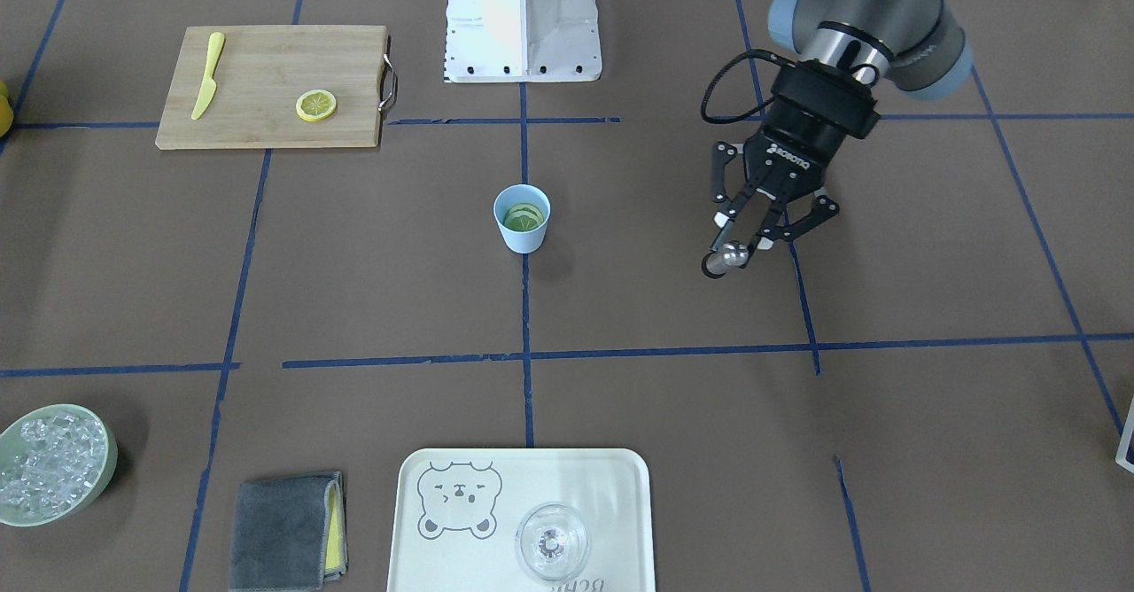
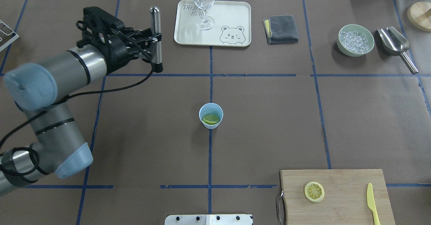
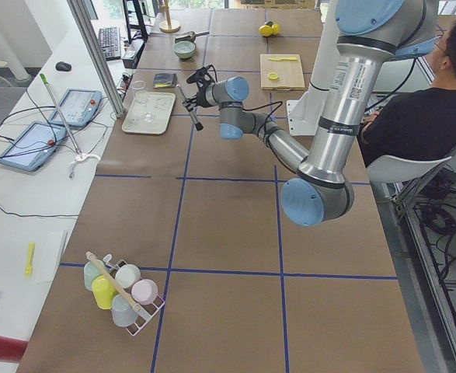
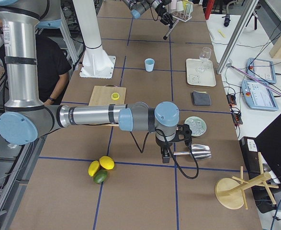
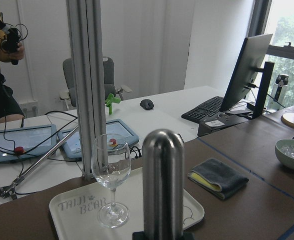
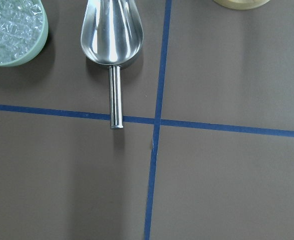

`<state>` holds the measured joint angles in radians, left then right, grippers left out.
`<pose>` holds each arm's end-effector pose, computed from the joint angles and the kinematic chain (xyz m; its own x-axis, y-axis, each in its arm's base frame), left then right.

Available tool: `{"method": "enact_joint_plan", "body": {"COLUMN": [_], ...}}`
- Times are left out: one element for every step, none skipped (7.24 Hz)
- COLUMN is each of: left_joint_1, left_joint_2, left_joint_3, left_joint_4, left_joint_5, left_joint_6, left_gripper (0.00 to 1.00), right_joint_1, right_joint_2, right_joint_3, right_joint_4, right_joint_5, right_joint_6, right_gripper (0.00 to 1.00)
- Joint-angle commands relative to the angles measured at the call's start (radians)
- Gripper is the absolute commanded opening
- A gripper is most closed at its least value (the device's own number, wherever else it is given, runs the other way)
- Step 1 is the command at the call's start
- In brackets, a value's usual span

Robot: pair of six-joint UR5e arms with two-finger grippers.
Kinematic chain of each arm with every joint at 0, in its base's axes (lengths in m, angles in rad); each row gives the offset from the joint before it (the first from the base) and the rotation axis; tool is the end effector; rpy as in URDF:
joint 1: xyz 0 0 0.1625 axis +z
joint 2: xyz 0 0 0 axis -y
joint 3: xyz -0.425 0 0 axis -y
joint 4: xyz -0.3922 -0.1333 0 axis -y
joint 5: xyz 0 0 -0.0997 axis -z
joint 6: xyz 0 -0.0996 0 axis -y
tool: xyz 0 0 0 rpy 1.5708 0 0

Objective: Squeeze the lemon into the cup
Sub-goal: 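Lift the steel rod out of the cup with the left gripper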

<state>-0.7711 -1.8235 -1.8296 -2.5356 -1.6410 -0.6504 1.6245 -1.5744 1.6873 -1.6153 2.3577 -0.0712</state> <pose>0.3111 -0.4785 0.2921 0.5544 0.5682 -0.6081 0.3368 0.5150 0.7883 0.0891 -0.4884 0.6067 0.7096 -0.0813 0.6999 -0.0031 0.9930 0.1184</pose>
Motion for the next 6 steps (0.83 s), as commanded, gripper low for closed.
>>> {"method": "enact_joint_plan", "body": {"left_joint_1": [-0.104,-0.129,-0.132,-0.148,-0.155,-0.155], "left_joint_2": [0.142,0.167,0.159,0.153,0.152,0.151], "left_joint_3": [-0.045,-0.104,-0.162,-0.201,-0.226,-0.215], "left_joint_4": [0.049,0.172,0.381,0.555,0.683,0.784], "left_joint_5": [-0.242,-0.32,-0.408,-0.471,-0.482,-0.484], "left_joint_6": [-0.003,-0.014,-0.015,-0.015,-0.043,-0.069], "left_gripper": [0.0,0.0,0.0,0.0,0.0,0.0], "right_joint_1": [0.0,0.0,0.0,0.0,0.0,0.0], "right_joint_2": [-0.001,-0.002,-0.003,-0.003,-0.003,-0.004], "right_joint_3": [0.011,0.011,0.011,0.014,0.017,0.017], "right_joint_4": [0.0,0.0,0.0,0.0,0.0,0.0], "right_joint_5": [-0.002,-0.002,-0.002,-0.003,-0.003,-0.003], "right_joint_6": [-0.001,-0.002,-0.002,-0.004,-0.004,-0.002], "right_gripper": [1.0,1.0,1.0,1.0,1.0,1.0]}}
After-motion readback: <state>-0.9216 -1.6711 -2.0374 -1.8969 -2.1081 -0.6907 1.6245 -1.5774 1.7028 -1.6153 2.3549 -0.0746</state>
